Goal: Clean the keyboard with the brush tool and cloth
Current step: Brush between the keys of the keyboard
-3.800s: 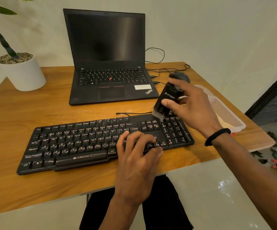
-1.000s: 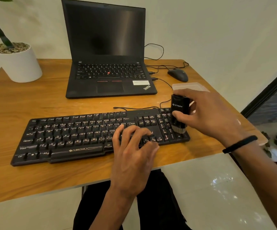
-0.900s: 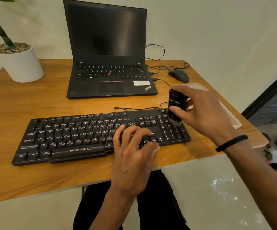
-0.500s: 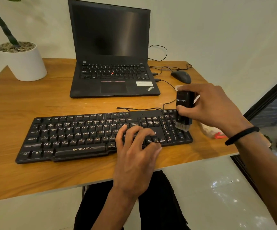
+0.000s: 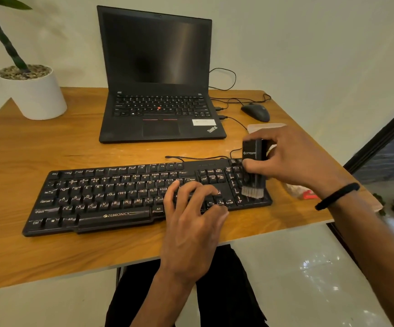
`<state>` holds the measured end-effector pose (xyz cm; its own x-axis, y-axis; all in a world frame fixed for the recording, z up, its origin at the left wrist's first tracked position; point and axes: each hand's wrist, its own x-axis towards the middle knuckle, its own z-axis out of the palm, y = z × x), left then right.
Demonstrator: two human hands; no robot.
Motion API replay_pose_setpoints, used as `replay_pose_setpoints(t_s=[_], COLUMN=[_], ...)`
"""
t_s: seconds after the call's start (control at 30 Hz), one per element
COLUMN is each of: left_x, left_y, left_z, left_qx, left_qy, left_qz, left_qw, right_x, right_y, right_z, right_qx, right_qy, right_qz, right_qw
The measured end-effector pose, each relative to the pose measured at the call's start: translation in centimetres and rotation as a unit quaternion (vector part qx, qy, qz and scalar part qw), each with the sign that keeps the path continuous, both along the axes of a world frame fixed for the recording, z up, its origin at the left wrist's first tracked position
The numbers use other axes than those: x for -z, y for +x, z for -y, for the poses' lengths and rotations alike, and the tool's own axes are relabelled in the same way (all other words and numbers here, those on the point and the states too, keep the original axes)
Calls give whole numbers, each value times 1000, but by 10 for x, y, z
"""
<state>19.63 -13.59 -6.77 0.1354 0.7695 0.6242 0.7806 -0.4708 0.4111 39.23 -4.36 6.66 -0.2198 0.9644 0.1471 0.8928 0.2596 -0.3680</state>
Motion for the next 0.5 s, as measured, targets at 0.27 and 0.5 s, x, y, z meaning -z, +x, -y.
replay_pose_setpoints(t_s=[0.27, 0.5], left_x=[-2, -1], left_y=[0, 0], left_z=[0, -1], left_qx=[3, -1], left_qy=[2, 1], left_qz=[4, 0], left_qw=[1000, 1000], right_x=[21, 6], right_y=[-15, -3], right_z=[-3, -2], right_qx=[41, 20], right_qy=[144, 33], right_qz=[-53, 27], right_qw=[987, 999])
